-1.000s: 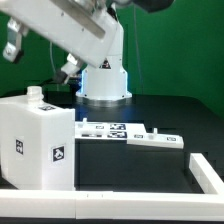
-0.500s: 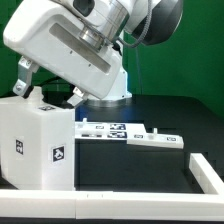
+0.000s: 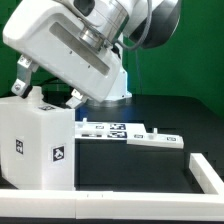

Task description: Assemble cabinet

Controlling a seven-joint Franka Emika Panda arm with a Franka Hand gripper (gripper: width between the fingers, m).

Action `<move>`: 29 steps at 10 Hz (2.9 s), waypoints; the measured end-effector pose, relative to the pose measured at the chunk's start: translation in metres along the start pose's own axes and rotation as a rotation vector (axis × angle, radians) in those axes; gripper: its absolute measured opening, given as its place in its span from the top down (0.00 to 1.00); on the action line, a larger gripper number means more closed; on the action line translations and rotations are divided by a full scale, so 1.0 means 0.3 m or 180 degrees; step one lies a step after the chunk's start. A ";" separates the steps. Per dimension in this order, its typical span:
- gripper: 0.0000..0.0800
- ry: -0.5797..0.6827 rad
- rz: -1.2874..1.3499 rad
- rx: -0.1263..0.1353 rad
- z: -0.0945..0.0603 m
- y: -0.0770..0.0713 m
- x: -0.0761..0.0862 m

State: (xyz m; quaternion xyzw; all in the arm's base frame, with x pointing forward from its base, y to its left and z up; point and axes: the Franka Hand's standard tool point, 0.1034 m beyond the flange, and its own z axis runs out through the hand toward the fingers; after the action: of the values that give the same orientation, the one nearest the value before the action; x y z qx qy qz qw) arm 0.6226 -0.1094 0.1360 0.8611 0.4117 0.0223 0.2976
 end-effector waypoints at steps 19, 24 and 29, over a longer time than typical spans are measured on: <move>0.96 0.0357 0.0394 -0.0784 0.011 -0.027 0.068; 0.96 0.0253 0.0985 -0.0219 -0.037 -0.021 0.042; 0.96 -0.0042 0.1511 0.0809 -0.057 -0.019 -0.077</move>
Offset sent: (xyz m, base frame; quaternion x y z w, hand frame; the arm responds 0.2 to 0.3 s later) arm -0.0070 0.0060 -0.0091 -0.2042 0.0281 0.0069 0.9785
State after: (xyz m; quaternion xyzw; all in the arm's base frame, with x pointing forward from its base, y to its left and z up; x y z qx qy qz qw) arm 0.5986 -0.1149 0.1519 0.9641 0.1957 0.0340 0.1762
